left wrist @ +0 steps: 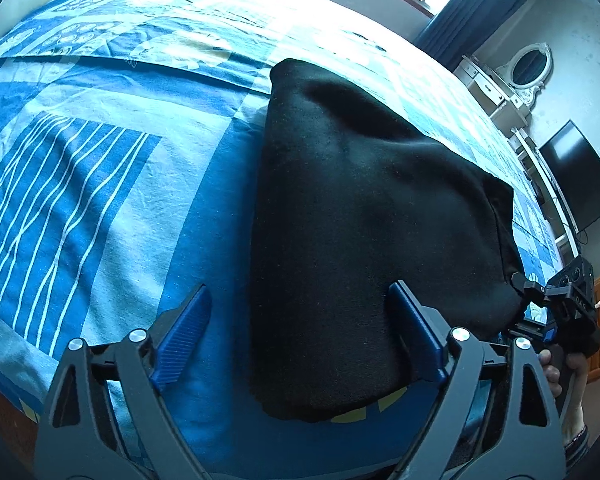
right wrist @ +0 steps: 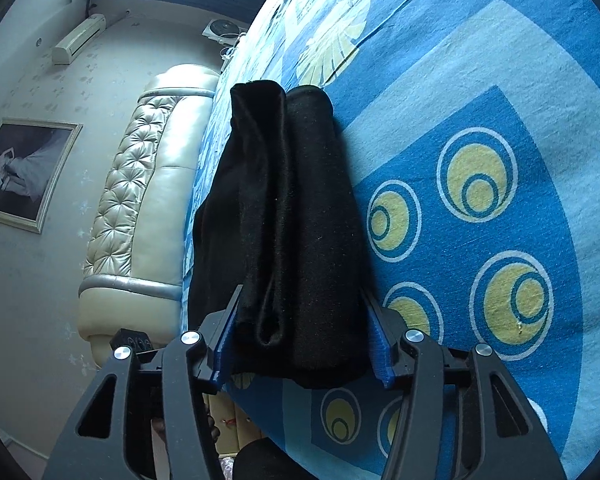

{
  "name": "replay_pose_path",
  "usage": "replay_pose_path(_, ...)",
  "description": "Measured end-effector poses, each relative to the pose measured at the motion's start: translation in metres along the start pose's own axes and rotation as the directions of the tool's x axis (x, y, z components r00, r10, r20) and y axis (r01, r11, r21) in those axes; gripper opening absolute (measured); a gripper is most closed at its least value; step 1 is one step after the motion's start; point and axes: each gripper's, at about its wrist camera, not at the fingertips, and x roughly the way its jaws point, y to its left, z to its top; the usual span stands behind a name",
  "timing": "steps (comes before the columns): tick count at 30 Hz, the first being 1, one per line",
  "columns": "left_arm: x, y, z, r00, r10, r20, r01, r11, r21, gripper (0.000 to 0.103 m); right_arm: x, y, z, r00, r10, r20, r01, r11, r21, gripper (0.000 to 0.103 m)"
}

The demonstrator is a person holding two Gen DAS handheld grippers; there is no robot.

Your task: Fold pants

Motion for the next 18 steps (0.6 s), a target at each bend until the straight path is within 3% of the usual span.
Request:
replay_pose_path(8, 0.001, 0.002, 0.0, 1.0, -0.006, -0.01, 0.005, 1.0, -0.021, 0.095, -0.011, -0.001, -0.005, 0.997, 0.079, 0.026, -0.08, 0.996, 0.027, 0.071)
replay_pose_path(14, -0.008, -0.003, -0.005, 0.998, 0.039, -0.044, -0.041, 0.998, -0.037, 0.095, -0.028, -0.006, -0.017, 0.997, 0.076, 0.022, -0.077, 0.996, 0.042, 0.074)
replay_pose_path(18, -0.02, -0.012, -0.013, 0.993, 0.107, -0.039, -0.107, 0.994, -0.007, 0.095, -0.039, -0.008, -0.028, 0.998, 0.057, 0.007, -0.057, 0.997, 0.048, 0.074)
